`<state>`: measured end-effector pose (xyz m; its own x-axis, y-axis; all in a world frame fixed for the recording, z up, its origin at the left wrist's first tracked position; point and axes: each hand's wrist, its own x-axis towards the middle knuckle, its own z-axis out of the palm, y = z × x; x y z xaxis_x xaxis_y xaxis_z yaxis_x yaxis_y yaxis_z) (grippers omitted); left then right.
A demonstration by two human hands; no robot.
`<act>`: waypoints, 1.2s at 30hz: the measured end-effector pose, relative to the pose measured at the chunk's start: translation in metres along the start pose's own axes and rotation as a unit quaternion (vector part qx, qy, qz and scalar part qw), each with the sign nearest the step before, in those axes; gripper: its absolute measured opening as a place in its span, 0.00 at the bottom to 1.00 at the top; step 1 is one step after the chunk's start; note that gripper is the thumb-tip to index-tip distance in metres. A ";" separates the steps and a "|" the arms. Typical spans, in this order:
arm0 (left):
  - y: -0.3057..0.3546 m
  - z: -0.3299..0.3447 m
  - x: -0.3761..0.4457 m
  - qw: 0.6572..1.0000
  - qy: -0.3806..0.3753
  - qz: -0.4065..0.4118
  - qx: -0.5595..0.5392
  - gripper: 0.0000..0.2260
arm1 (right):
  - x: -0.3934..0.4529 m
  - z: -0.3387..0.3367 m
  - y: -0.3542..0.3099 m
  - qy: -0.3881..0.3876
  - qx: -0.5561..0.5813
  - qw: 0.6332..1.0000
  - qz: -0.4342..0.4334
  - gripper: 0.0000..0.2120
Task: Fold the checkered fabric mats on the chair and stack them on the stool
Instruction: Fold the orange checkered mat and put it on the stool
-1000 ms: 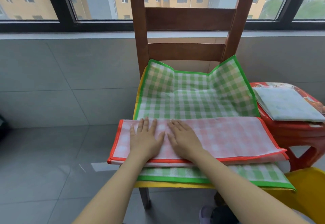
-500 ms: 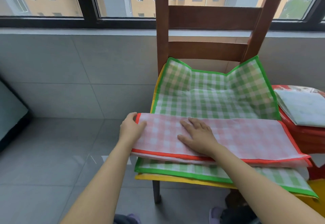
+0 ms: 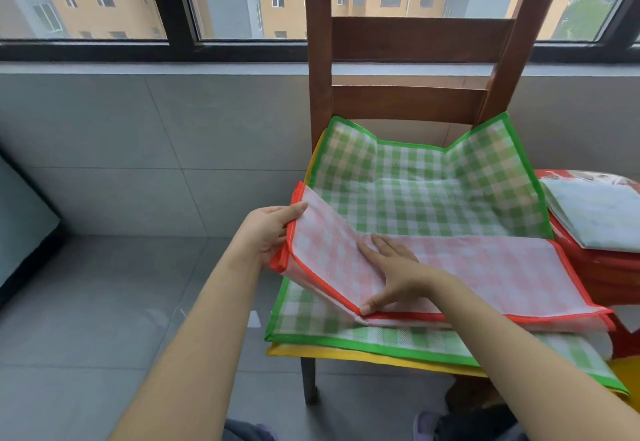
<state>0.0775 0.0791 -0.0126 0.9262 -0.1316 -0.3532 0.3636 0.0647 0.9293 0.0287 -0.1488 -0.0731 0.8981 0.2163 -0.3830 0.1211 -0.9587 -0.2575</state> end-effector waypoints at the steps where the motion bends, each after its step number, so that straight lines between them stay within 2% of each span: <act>1: 0.002 0.005 -0.001 1.000 -0.007 0.005 -0.009 0.19 | -0.004 0.001 -0.001 0.023 -0.014 1.000 0.001 0.58; 3: 0.005 0.016 0.000 0.999 -0.017 0.017 -0.035 0.21 | -0.015 -0.001 -0.003 0.078 -0.011 0.997 0.014 0.55; 4: 0.006 0.021 0.000 0.998 -0.024 0.020 -0.050 0.22 | -0.022 -0.004 -0.001 0.109 0.029 0.993 0.030 0.50; 5: 0.007 0.027 0.001 0.997 -0.033 0.024 -0.061 0.21 | -0.031 -0.009 0.004 0.140 0.099 0.984 0.055 0.44; 7: 0.008 0.042 0.001 0.996 -0.048 0.038 -0.071 0.15 | -0.047 -0.020 0.021 0.185 0.252 0.942 0.123 0.29; 10: 0.007 0.074 -0.002 0.994 -0.057 0.062 -0.074 0.10 | -0.072 -0.028 0.053 0.156 0.374 0.894 0.193 0.09; 12: 0.003 0.099 -0.004 0.992 -0.071 0.074 -0.069 0.08 | -0.080 -0.025 0.069 0.142 0.462 0.852 0.200 0.09; 14: -0.005 0.125 -0.005 0.991 -0.089 0.079 -0.062 0.09 | -0.085 -0.022 0.079 0.141 0.530 0.813 0.198 0.13; 18: -0.031 0.171 -0.005 0.991 -0.108 0.068 -0.036 0.10 | -0.090 -0.017 0.080 0.161 0.571 0.784 0.181 0.21; 20: -0.050 0.188 -0.003 0.992 -0.107 0.064 0.005 0.11 | -0.091 -0.017 0.079 0.161 0.572 0.785 0.176 0.28; 22: -0.066 0.198 0.001 0.991 -0.089 0.064 0.073 0.12 | -0.093 -0.013 0.077 0.137 0.536 0.814 0.174 0.33; 24: -0.077 0.202 0.006 0.988 -0.082 0.056 0.122 0.16 | -0.095 -0.005 0.075 0.121 0.469 0.860 0.158 0.26; 25: -0.079 0.203 0.007 0.985 -0.086 0.048 0.140 0.17 | -0.096 -0.001 0.075 0.123 0.450 0.870 0.158 0.22; 27: -0.082 0.200 0.012 0.974 -0.091 0.064 0.196 0.15 | -0.094 0.006 0.074 0.137 0.412 0.886 0.163 0.26; 29: -0.085 0.194 0.021 0.932 -0.067 0.165 0.316 0.10 | -0.093 0.006 0.069 0.148 0.359 0.908 0.159 0.33; 31: -0.091 0.185 0.030 0.881 -0.047 0.261 0.391 0.09 | -0.093 0.005 0.065 0.153 0.332 0.919 0.149 0.41; 34: -0.100 0.179 0.042 0.826 -0.027 0.314 0.468 0.11 | -0.093 0.008 0.060 0.157 0.281 0.936 0.143 0.43; 36: -0.102 0.180 0.046 0.811 -0.028 0.312 0.494 0.13 | -0.093 0.008 0.056 0.148 0.254 0.945 0.143 0.40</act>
<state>0.0653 -0.1117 -0.1048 0.8832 -0.4245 0.1994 -0.4573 -0.6851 0.5670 -0.0514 -0.2214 -0.0596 0.9510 -0.1718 -0.2570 -0.2966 -0.7412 -0.6022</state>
